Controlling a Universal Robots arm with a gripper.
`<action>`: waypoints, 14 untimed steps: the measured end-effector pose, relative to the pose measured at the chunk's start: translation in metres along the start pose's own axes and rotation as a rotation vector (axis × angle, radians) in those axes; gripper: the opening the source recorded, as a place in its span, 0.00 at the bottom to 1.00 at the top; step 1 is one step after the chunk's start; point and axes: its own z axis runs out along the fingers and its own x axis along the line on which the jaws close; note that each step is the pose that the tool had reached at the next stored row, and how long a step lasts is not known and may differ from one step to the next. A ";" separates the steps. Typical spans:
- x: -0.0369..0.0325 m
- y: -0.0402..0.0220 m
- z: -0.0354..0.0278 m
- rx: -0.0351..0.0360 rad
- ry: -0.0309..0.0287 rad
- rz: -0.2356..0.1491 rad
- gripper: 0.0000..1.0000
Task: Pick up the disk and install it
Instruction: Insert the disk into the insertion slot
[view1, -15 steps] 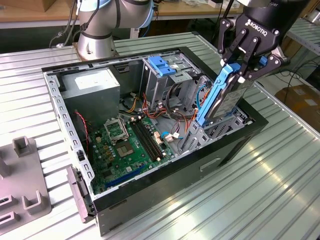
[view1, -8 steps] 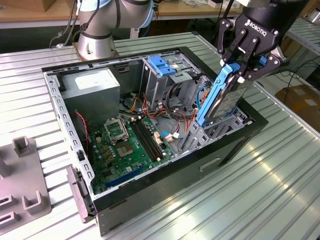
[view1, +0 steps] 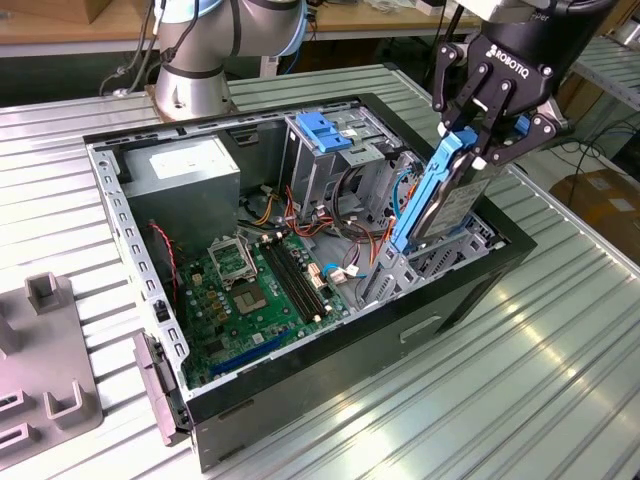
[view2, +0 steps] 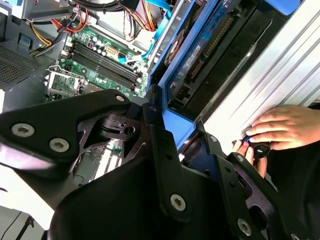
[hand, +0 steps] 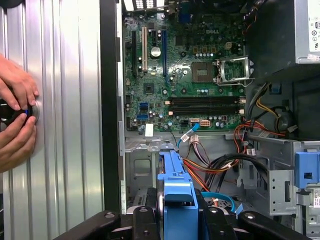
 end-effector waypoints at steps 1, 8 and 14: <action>0.0000 0.0000 0.0006 0.0000 -0.0001 0.000 0.37; 0.0000 -0.0002 0.0049 0.0000 -0.0001 0.000 0.37; 0.0000 -0.0003 0.0084 0.0000 -0.0001 0.000 0.37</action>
